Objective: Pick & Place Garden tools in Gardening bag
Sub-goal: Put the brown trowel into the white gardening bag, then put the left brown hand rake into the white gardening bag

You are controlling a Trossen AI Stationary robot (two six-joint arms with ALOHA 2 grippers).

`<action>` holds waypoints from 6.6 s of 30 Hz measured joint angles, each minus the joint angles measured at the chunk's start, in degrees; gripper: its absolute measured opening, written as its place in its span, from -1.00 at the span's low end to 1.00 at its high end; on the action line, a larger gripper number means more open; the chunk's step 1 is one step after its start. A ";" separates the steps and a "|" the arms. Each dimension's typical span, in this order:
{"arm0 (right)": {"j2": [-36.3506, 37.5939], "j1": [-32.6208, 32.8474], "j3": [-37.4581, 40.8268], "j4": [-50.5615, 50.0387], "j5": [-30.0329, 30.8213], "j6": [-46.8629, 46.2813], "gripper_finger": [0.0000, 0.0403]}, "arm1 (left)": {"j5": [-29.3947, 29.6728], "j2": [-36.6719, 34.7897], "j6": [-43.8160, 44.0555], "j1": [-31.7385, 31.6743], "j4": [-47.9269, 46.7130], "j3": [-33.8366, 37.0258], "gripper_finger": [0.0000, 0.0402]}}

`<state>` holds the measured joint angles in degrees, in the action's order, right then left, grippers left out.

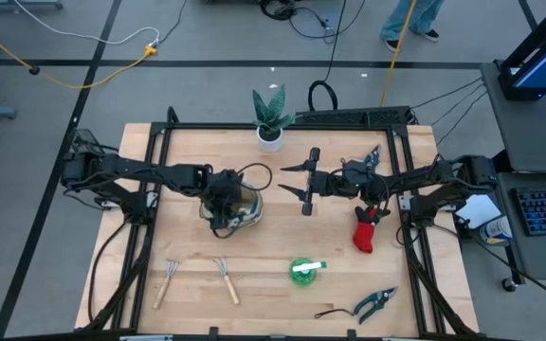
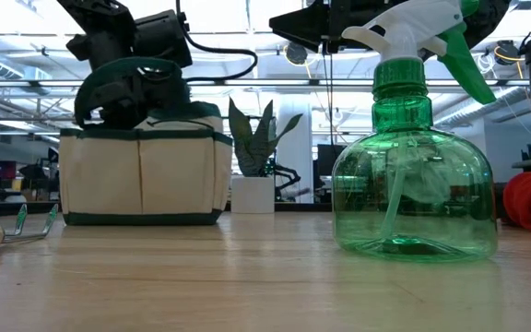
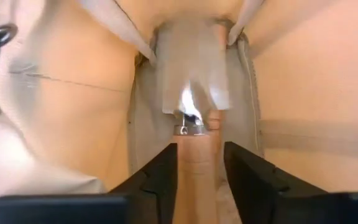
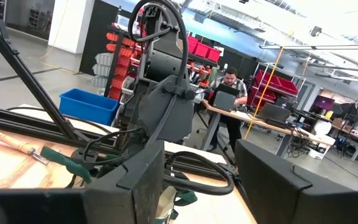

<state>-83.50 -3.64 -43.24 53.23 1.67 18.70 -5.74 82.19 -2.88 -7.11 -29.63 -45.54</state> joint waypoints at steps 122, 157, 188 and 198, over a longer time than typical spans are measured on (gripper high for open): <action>0.07 -0.02 0.02 -1.27 0.02 0.04 -0.04 | 1.34 -21.56 18.71 7.23 -19.89 -5.77 -0.13; 0.02 0.00 0.02 -1.70 0.02 0.22 -0.04 | 1.31 -21.49 54.03 25.95 -30.80 -5.77 -0.13; 0.02 -0.01 0.02 -1.70 0.02 0.22 -0.04 | 2.40 -21.44 88.68 46.77 -32.28 -2.73 -0.13; 0.02 0.00 0.02 -2.57 0.01 0.22 -0.04 | 2.17 -21.45 101.34 53.45 -29.85 0.33 -0.13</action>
<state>-83.48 -3.64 -43.22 50.66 1.69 18.92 -3.56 60.75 98.46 46.33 -59.48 -45.21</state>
